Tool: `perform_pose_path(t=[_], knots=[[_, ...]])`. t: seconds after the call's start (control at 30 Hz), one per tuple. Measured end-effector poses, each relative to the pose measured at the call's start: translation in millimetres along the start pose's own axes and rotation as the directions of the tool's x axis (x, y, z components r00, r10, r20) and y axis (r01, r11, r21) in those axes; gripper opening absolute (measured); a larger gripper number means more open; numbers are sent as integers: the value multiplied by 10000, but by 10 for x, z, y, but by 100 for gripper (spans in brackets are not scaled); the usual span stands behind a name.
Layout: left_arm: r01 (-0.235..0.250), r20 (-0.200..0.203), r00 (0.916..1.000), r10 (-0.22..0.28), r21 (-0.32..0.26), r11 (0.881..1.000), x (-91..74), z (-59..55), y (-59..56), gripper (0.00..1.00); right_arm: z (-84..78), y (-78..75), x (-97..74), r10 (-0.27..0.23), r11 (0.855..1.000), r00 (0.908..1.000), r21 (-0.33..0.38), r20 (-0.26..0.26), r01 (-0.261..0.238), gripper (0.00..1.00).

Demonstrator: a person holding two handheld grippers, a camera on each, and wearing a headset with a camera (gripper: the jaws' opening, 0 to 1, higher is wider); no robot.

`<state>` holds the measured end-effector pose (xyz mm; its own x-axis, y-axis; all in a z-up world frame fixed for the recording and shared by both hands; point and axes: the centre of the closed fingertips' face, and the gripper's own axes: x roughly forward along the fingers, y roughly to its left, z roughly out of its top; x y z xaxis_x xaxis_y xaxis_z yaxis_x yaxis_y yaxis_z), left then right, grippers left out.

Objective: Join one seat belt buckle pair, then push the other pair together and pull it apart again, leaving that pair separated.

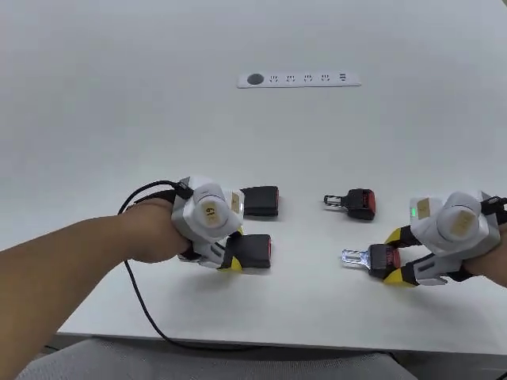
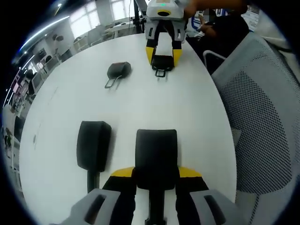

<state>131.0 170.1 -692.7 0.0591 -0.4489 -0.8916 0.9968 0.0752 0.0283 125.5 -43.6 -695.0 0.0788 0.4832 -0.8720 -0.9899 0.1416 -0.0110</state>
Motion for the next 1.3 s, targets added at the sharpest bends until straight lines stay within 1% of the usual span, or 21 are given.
perform_pose_path(t=[0.23,0.47,0.57,0.73,0.8,1.0,1.2,1.27,1.3], knots=[[-68,40,10000,68,-74,9999,-5,-15,18,33,37,-8,14,-26,9999,9999,125,120,25,33],[-124,72,9999,125,-143,9998,-6,-13,18,33,64,-6,35,-170,9999,9999,15,-20,170,33],[-105,81,9999,106,-139,9998,-7,-13,16,33,58,-44,44,-195,9998,9998,14,-50,196,33],[-97,139,9999,100,-173,9998,-5,-24,26,33,104,0,81,-97,9999,9999,-52,-27,97,33],[-78,214,9997,82,-173,9998,-9,-29,27,33,128,8,98,-170,9999,9999,-1,-23,170,33],[-37,261,9997,41,-186,9998,-9,-23,25,33,268,48,160,-294,9994,9993,170,233,290,33],[-30,381,9993,39,-226,9997,-10,-15,19,33,473,103,249,-262,9994,9978,254,611,247,33],[-22,391,9992,31,-246,9997,-10,-14,19,33,528,91,290,-236,9994,9970,268,731,217,33],[-19,402,9992,29,-264,9996,-9,-16,21,33,578,128,307,-226,9995,9967,240,785,208,33]])
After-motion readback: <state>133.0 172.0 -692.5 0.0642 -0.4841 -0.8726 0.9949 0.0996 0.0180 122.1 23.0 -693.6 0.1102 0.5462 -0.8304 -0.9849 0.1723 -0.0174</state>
